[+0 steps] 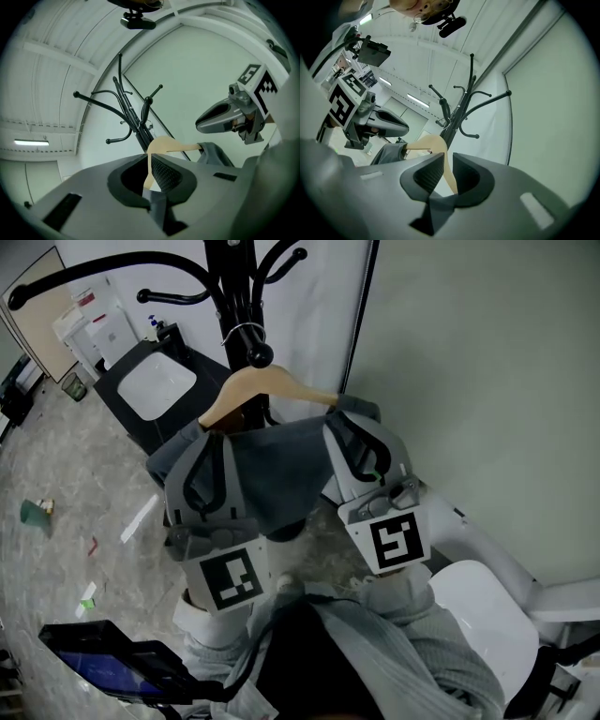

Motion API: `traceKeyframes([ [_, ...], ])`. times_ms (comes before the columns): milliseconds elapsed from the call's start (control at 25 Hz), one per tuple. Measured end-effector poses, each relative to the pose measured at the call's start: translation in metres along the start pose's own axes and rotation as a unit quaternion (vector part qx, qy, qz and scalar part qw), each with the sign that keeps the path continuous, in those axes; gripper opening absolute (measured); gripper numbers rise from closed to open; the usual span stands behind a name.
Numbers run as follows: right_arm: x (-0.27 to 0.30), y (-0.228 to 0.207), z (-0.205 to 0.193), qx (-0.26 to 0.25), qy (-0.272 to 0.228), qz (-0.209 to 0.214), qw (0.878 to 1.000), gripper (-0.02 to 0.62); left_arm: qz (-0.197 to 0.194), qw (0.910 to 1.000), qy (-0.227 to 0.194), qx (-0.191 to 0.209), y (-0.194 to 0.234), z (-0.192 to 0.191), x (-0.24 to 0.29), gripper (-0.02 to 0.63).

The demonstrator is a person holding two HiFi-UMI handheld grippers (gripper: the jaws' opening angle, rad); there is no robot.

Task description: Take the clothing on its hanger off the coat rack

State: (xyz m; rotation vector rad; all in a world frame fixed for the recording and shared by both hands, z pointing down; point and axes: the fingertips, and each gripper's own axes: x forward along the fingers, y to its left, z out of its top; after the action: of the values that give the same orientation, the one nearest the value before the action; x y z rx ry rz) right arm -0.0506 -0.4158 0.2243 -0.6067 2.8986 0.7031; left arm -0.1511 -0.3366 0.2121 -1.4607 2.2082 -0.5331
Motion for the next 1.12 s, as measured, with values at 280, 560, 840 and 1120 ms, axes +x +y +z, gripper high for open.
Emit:
traceKeyframes([
  [280,0.032,-0.013,-0.011,-0.065,0.020,0.035,0.997,0.122,0.004,0.9968,0.034,0.072,0.011,-0.014,0.027,0.128],
  [560,0.055,-0.007,-0.035,-0.134,0.070,0.088,0.985,0.204,-0.020,0.9900,0.062,0.125,0.009,-0.033,0.044,0.227],
  [840,0.068,0.000,-0.052,-0.162,0.111,0.108,0.975,0.206,-0.035,0.9854,0.090,0.140,0.002,-0.051,0.055,0.235],
  [1120,0.075,-0.001,-0.064,-0.178,0.106,0.080,0.975,0.122,-0.014,0.9851,0.070,0.156,-0.001,-0.056,0.067,0.216],
])
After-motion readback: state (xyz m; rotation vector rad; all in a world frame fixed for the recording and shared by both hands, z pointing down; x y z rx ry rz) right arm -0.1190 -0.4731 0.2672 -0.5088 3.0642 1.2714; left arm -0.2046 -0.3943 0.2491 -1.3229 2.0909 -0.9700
